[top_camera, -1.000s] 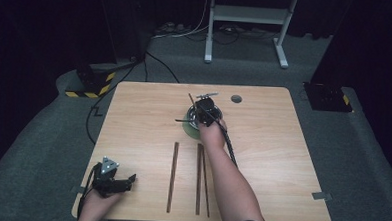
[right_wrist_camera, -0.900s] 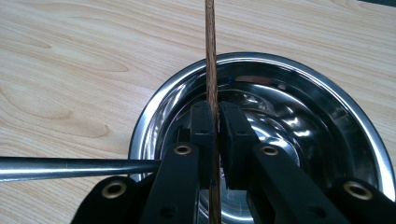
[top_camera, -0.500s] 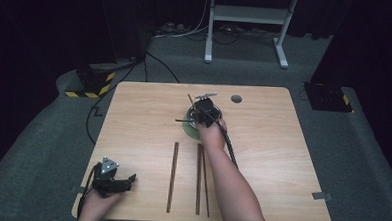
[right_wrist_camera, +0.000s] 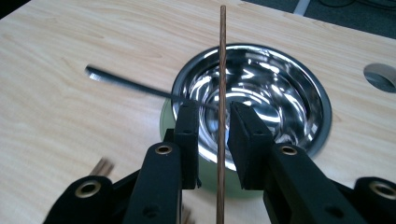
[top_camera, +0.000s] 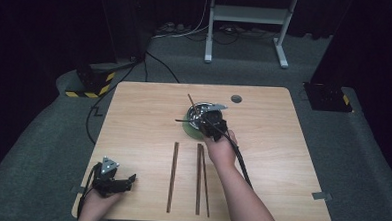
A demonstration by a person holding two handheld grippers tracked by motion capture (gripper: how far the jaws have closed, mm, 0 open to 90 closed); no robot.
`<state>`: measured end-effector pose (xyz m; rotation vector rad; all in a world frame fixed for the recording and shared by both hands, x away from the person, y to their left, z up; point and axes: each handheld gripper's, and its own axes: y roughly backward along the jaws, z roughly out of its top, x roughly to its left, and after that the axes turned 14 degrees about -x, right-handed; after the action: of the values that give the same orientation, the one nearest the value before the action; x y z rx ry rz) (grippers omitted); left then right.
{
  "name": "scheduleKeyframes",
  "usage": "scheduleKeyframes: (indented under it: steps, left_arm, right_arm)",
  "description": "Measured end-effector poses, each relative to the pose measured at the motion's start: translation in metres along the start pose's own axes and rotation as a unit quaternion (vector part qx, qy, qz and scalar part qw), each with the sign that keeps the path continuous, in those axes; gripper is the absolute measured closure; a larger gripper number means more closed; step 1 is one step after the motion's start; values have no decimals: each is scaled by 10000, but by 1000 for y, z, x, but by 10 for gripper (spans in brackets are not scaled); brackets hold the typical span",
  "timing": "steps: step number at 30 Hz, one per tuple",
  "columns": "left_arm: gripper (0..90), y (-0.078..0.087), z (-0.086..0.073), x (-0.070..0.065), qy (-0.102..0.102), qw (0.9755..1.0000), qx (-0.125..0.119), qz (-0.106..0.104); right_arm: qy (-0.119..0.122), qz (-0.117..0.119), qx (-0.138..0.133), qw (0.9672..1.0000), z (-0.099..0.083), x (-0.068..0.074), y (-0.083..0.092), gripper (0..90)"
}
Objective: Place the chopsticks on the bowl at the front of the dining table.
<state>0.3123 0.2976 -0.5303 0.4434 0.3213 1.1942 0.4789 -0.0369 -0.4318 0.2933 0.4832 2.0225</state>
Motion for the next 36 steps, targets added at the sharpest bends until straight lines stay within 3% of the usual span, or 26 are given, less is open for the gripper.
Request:
scheduleKeyframes:
  steps: [6, 8, 16, 21, 27, 36]
  left_arm:
    - [87, 0, 0, 0, 1, 10000, -2, 0]
    - [87, 0, 0, 0, 0, 10000, -2, 0]
    - [86, 0, 0, 0, 2, 10000, 4, 6]
    - [86, 0, 0, 0, 4, 10000, 3, 10]
    - [86, 0, 0, 0, 4, 10000, 2, 8]
    - [86, 0, 0, 0, 1, 10000, 4, 8]
  right_arm:
    - [55, 33, -98, 9999, -17, -4, 31, 728]
    - [-36, 44, -103, 9999, -25, -4, 41, 732]
    - [-80, 64, -5, 9999, -67, -1, 67, 733]
    - [-108, 121, 136, 9998, -92, 4, 72, 735]
    - [-58, 191, 303, 9993, -109, 16, 73, 759]
    - [-16, 298, 403, 9987, -115, 29, 66, 765]
